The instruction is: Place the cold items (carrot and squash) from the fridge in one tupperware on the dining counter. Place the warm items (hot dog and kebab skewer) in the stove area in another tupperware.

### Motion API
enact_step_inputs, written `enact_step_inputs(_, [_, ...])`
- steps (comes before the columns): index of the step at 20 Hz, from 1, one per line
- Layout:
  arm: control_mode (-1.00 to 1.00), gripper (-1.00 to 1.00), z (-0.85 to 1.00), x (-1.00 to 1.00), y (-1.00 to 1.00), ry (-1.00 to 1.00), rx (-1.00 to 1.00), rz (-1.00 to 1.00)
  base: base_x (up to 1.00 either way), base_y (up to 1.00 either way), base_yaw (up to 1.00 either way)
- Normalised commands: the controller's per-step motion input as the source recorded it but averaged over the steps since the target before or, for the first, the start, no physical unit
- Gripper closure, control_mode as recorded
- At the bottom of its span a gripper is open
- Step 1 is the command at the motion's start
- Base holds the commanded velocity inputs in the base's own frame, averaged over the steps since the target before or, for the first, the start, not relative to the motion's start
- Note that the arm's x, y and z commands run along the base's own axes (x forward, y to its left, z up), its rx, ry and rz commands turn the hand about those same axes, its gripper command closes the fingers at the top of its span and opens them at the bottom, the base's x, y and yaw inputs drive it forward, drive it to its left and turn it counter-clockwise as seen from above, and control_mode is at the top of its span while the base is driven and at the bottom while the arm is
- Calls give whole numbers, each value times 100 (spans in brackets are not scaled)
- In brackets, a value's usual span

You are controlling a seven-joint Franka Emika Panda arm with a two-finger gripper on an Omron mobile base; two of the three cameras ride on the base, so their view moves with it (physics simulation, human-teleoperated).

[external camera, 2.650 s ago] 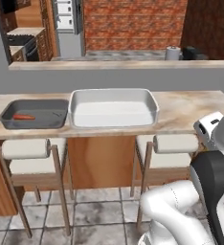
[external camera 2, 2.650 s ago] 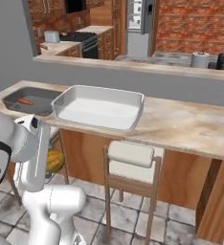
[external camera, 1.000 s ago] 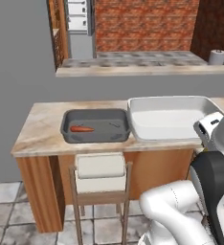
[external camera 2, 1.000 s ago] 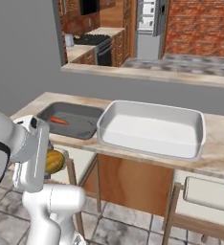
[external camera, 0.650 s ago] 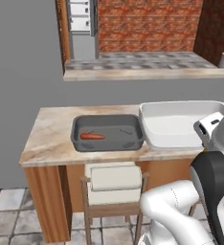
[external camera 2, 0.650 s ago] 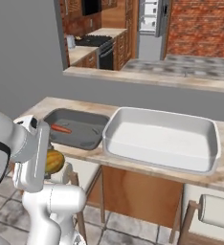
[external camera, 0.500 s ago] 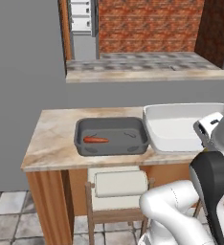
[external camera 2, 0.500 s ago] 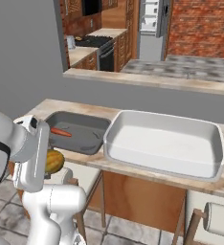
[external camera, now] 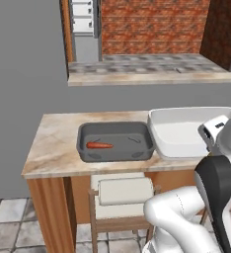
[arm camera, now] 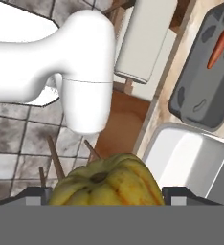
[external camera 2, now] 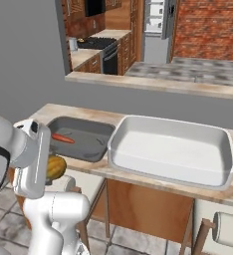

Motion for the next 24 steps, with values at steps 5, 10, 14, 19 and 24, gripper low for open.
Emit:
enact_step_inputs(5, [-100, 100, 6, 54, 16, 15, 0, 9, 0, 0, 0])
enact_step_inputs(10, [-100, 100, 20, 54, 3, 17, 5, 21, 0, 0, 0])
enact_step_inputs(14, [-100, 100, 0, 29, 6, 2, 10, 29, 0, 0, 0])
enact_step_inputs(19, [-100, 100, -11, 26, 33, 0, 4, 21, 0, 0, 0])
enact_step_inputs(24, [-100, 100, -38, 38, 56, 0, 0, 9, 0, 0, 0])
